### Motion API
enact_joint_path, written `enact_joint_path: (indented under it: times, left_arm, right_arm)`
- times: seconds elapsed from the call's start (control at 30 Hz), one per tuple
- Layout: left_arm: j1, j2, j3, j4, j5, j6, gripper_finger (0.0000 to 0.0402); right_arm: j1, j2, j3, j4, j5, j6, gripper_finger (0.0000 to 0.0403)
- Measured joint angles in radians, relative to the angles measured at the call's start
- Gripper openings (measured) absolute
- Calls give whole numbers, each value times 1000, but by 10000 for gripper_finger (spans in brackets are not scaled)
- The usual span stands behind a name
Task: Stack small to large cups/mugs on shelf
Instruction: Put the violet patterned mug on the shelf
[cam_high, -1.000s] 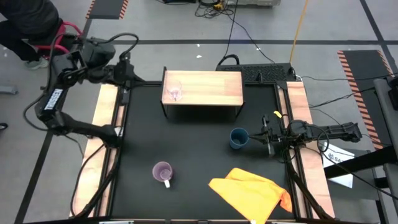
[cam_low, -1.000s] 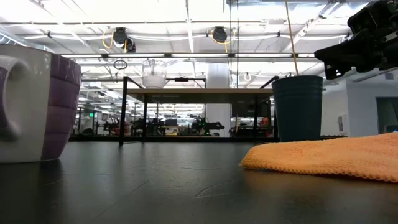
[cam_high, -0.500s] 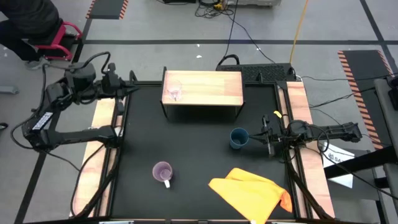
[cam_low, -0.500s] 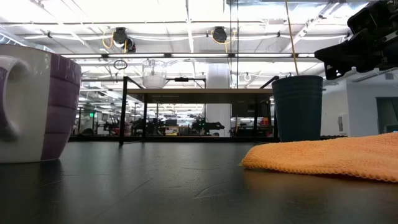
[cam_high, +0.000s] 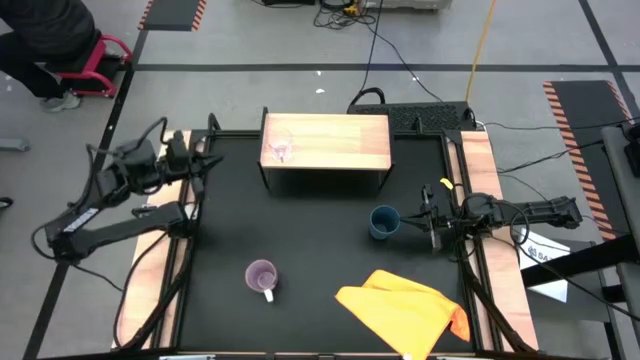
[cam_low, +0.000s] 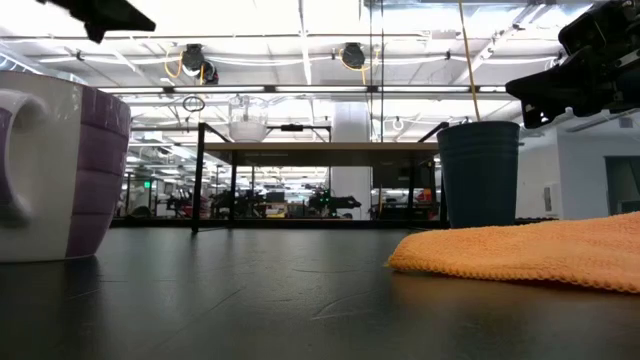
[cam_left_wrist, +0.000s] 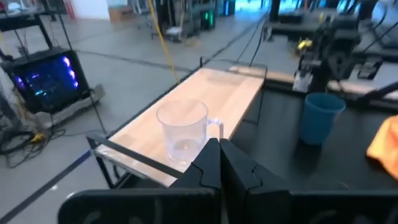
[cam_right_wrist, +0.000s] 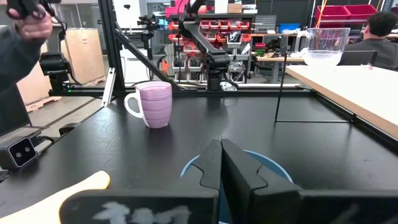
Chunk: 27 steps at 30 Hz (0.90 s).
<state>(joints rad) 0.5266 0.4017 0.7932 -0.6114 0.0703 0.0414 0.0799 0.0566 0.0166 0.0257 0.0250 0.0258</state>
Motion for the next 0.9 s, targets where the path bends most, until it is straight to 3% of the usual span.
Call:
enact_joint_path:
  times: [0.47, 0.9]
  left_arm:
    - [-1, -316, -263, 147, 20, -134, 0]
    - [-1, -398, -286, 135, 9, -210, 0]
  right_arm:
    - [0, 0, 0, 0, 0, 13, 0]
    - [0, 0, 0, 0, 0, 15, 0]
